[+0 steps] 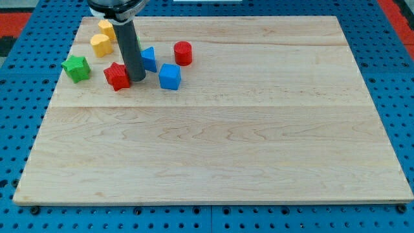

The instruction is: Form a triangle with heart green circle and red star

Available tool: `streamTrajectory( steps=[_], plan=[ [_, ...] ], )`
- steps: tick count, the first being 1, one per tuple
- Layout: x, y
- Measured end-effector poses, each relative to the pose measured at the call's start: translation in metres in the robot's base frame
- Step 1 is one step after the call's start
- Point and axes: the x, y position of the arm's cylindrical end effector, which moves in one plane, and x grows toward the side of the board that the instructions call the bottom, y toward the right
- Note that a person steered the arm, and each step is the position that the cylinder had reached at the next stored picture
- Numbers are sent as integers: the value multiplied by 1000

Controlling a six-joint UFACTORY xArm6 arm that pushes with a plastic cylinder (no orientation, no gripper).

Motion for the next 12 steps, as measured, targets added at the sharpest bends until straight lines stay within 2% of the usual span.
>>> streamTrajectory(
  steps=[2,3,4,6,7,8,10,12],
  plan=[
    [-8,-35],
    [-32,-25],
    [-55,-39],
    [-72,-42],
    [-78,-85],
    [-78,-91],
    [-78,-57],
    [-44,-52]
  ],
)
